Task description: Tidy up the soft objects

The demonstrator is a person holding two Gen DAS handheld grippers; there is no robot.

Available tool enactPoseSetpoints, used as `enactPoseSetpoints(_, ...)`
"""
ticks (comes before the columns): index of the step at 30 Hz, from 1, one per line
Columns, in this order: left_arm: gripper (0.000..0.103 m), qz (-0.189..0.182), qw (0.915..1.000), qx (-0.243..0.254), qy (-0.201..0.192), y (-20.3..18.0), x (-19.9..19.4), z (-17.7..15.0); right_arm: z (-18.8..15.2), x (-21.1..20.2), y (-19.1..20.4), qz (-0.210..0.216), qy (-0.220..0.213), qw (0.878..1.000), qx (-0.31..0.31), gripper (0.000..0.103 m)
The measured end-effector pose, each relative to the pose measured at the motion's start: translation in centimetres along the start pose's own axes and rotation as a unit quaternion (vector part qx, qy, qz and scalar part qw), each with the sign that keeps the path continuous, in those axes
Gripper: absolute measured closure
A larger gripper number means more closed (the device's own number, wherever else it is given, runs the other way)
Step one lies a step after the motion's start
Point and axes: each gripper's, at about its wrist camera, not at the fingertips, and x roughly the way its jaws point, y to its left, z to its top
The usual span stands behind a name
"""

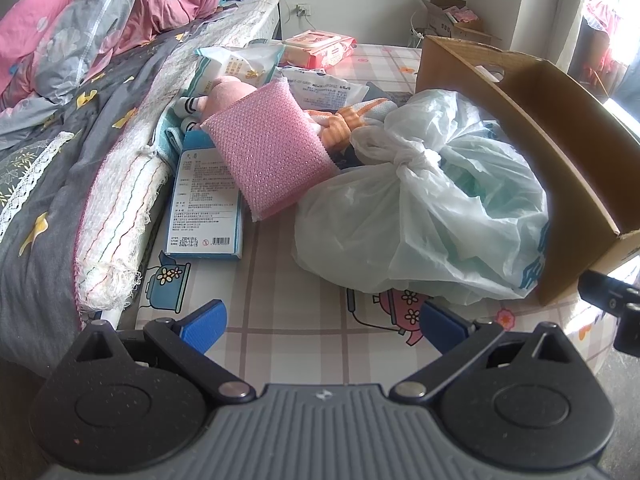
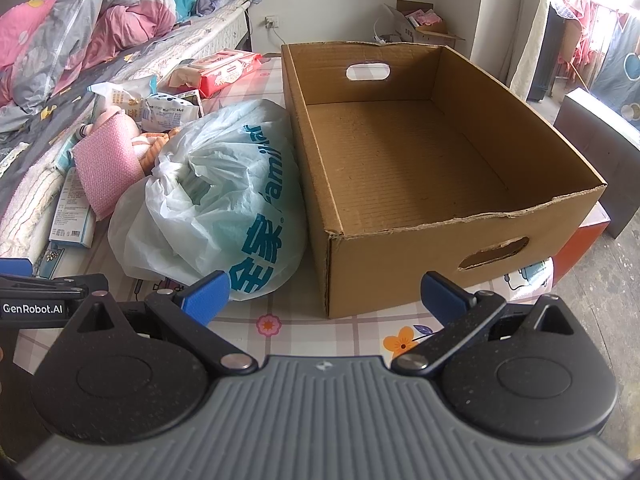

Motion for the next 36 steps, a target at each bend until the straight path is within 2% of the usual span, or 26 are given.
enactPoseSetpoints(22,0.0,0.002,0.9999,-0.008,0.012,0.3,0.1,0.2,-0.1,0.3,-0.1,-0.002,0.0,1.0,0.004,0.001)
enactPoseSetpoints(29,0.0,0.009,0.9997,-0.022,0.01,1.5,0.0,0.6,0.8,-0.6,0.2,-0.004,-0.036,0.999,-0.023,0.001)
enactPoseSetpoints(36,0.0,-0.005,0.999,-0.032,-0.03,3.9,-1.2,1.4,3.6,-2.0,1.9,0.039,-0.093,0.993,-0.069,0.001)
